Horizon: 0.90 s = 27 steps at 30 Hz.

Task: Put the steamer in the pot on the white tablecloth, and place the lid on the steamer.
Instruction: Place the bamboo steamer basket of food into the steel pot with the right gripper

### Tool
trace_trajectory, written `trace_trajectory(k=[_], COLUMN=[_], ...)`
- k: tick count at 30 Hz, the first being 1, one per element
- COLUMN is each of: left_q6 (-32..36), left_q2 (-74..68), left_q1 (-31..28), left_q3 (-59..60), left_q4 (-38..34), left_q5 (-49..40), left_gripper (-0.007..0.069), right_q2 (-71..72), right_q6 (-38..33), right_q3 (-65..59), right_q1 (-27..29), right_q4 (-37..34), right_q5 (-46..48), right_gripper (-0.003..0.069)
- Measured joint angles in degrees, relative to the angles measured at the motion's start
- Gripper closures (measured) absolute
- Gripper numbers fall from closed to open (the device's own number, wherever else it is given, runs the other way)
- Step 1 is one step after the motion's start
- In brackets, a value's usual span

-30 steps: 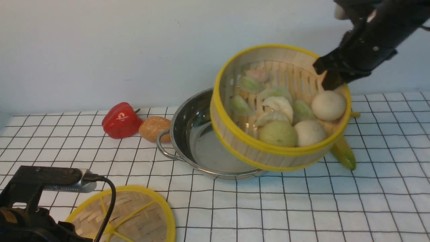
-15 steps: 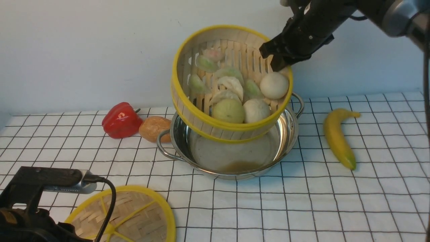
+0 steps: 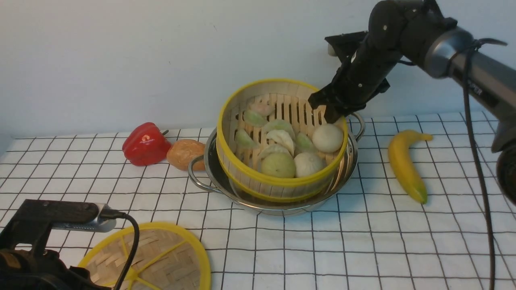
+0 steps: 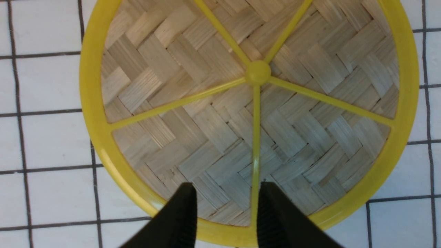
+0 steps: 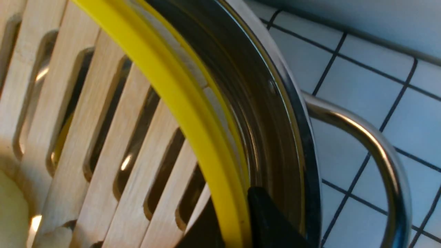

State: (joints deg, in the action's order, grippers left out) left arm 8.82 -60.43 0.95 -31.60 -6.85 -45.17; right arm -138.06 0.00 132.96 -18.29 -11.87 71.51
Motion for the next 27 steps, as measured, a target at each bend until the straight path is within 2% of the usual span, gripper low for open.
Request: trace_trajectory(k=[19, 27], left_q6=[0.0, 0.0], left_q2=[0.0, 0.0], left_q1=[0.0, 0.0], left_q3=[0.0, 0.0], left_q4=[0.0, 0.0], left_q5=[0.0, 0.0], left_gripper=[0.0382, 0.0382], right_q2=[-4.23, -4.23], right_q6=[0.0, 0.49], right_q3=[0.12, 0.2], right_q1=[0.0, 0.0], right_q4=[-1.24, -1.89], right_q5=[-1.19, -1.55], right_gripper=[0.0587, 0.0499])
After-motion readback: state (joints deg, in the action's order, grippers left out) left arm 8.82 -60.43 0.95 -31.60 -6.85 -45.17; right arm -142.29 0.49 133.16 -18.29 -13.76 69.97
